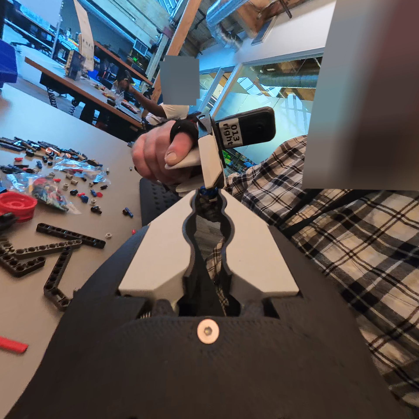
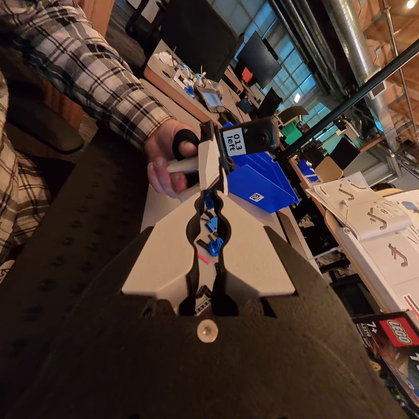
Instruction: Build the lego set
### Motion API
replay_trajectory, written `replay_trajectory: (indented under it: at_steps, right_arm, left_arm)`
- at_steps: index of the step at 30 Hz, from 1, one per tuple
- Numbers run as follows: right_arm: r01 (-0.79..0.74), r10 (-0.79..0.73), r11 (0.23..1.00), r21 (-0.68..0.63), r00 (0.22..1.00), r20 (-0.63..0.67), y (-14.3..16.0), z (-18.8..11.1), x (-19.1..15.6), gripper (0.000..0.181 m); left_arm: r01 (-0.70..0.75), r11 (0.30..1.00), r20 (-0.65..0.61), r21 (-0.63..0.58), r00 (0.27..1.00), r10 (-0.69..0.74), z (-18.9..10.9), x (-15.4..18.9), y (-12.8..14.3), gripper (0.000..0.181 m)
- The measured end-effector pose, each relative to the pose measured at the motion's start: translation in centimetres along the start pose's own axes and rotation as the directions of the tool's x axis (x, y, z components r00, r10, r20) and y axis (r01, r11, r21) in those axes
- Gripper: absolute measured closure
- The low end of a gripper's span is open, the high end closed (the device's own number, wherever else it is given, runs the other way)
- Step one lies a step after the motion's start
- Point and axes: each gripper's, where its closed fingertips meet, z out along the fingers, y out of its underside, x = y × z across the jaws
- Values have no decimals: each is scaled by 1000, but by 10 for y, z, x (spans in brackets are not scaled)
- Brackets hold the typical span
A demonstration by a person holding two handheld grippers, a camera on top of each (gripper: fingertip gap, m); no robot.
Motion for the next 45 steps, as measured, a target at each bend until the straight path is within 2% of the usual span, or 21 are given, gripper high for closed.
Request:
replay_trajectory:
  at_steps: [7, 10, 12, 16, 17, 20, 24, 35, 45]
  right_arm:
    - [33, -33, 999, 4, 999, -2, -2, -2, 2, 176]
    - [47, -47, 999, 14, 999, -6, -6, -1, 1, 176]
    - [40, -40, 998, 39, 999, 2, -11, 0, 0, 176]
    - [43, -45, 996, 78, 999, 23, -19, 5, -5, 175]
    - [38, -40, 995, 97, 999, 28, -23, 5, -6, 175]
    - [45, -48, 994, 101, 998, 27, -27, 5, -6, 176]
    - [57, -59, 996, 74, 998, 22, -23, 6, -5, 175]
    - [155, -161, 982, -109, 986, -46, 2, 10, 6, 176]
    - [143, -149, 979, -146, 988, -28, 10, 10, 6, 176]
  left_arm:
    - [-22, 999, -27, 31, 999, 23, 0, 5, -2, 176]
    - [-8, 999, -15, 54, 1000, 9, -1, 2, -4, 162]
    - [13, 997, -69, 80, 998, -7, -2, 8, -8, 159]
    - [10, 998, -163, 58, 987, -1, 7, 25, -4, 160]
    - [-10, 998, -169, 66, 985, 21, 8, 26, -4, 166]
    - [-33, 996, -173, 82, 984, 47, 7, 29, -5, 167]
    - [-43, 996, -142, 81, 988, 54, 6, 25, -4, 167]
    - [-23, 994, -11, 104, 1000, 24, -4, 1, -9, 168]
    - [11, 994, 13, 106, 1000, -13, -5, -6, -7, 168]
